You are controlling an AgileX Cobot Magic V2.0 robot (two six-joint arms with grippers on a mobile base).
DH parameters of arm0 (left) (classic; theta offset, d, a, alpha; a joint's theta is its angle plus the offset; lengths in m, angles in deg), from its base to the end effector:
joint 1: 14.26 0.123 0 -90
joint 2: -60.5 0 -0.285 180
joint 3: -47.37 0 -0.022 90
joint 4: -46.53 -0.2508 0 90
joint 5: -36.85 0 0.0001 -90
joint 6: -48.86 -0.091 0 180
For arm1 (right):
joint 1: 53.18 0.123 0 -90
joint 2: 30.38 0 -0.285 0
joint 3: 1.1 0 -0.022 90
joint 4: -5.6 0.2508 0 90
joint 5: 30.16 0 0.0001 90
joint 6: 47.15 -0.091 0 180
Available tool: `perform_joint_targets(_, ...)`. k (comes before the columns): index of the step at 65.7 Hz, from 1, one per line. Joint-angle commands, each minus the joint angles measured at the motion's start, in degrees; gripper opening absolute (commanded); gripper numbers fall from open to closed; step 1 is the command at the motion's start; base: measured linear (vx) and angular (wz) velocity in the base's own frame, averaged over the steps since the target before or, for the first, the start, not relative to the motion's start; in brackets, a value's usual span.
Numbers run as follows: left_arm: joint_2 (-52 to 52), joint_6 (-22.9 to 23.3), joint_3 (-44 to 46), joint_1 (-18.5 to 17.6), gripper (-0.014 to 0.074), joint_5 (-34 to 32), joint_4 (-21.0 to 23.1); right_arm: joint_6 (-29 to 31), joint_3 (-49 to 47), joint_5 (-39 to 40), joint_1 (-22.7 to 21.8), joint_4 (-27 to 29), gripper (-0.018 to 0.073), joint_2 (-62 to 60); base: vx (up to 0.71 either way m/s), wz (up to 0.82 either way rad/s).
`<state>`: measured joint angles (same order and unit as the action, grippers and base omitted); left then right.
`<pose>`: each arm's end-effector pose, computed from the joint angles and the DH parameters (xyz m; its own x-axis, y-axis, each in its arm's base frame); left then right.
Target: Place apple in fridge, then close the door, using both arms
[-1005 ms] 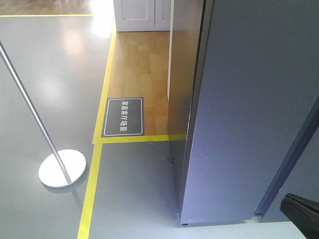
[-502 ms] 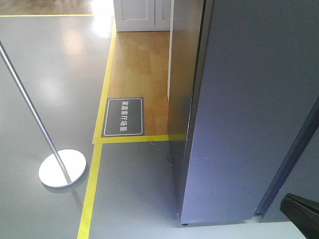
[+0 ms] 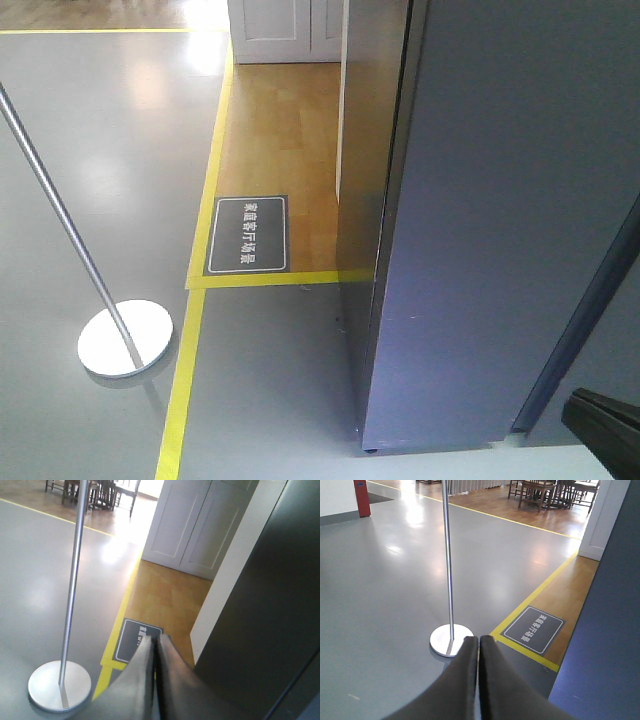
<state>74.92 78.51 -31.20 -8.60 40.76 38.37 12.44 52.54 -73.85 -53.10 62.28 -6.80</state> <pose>0.0655 0.0074 0.1919 -0.0709 -0.3755 -0.9241 -0.1442 0.9206 -0.3629 0.0502 0.0527 0.2948 -0.1369 -0.1681 -0.9762 -0.5999 0.7983 -0.0534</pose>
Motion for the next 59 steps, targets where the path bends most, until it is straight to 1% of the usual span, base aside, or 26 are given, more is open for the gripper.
perform_joint_targets(1,-2.28,-3.56,0.97,-0.54,-0.0006,-1.50,0.00,0.32,-1.49,2.07,-0.19,2.53,-0.0003,0.55,0.00,0.00)
perform_joint_targets(5,-4.18,-6.09,0.97,-0.54,-0.0006,-0.60,0.00,0.32,-1.49,2.07,-0.19,2.53,-0.0003,0.55,0.00,0.00)
perform_joint_targets(17,-8.38,-10.97,0.91,-0.54,-0.0006,2.51,-0.05,0.32,-1.49,2.01,-0.19,2.53,-0.0003,0.55,0.00,0.00)
perform_joint_targets(22,-8.16,-12.51,0.91,-0.54,-0.0006,3.78,-1.26,0.32,-1.49,2.07,-0.19,2.53,-0.0003,0.55,0.00,0.00)
perform_joint_targets(32,-8.16,-12.96,0.91,-0.54,-0.0006,5.83,-3.01,0.32,-1.49,2.07,-0.19,2.53,-0.0003,0.55,0.00,0.00)
perform_joint_targets(40,-8.16,-12.96,0.91,-0.54,-0.0006,5.84,-3.03,0.32,-1.49,2.07,-0.19,2.53,-0.0003,0.55,0.00,0.00)
perform_joint_targets(46,-8.16,-12.96,0.91,-0.54,-0.0006,5.24,-3.36,0.32,-1.49,2.07,-0.19,2.53,-0.0003,0.55,0.00,0.00)
perform_joint_targets(50,-8.16,-12.96,0.91,-0.54,-0.0006,4.25,-4.52,0.32,-1.49,2.07,-0.19,2.53,-0.0003,0.55,0.00,0.00)
perform_joint_targets(59,-8.16,-12.96,0.91,-0.54,-0.0006,1.49,-4.51,0.32,-1.49,2.07,-0.19,2.53,-0.0003,0.55,0.00,0.00)
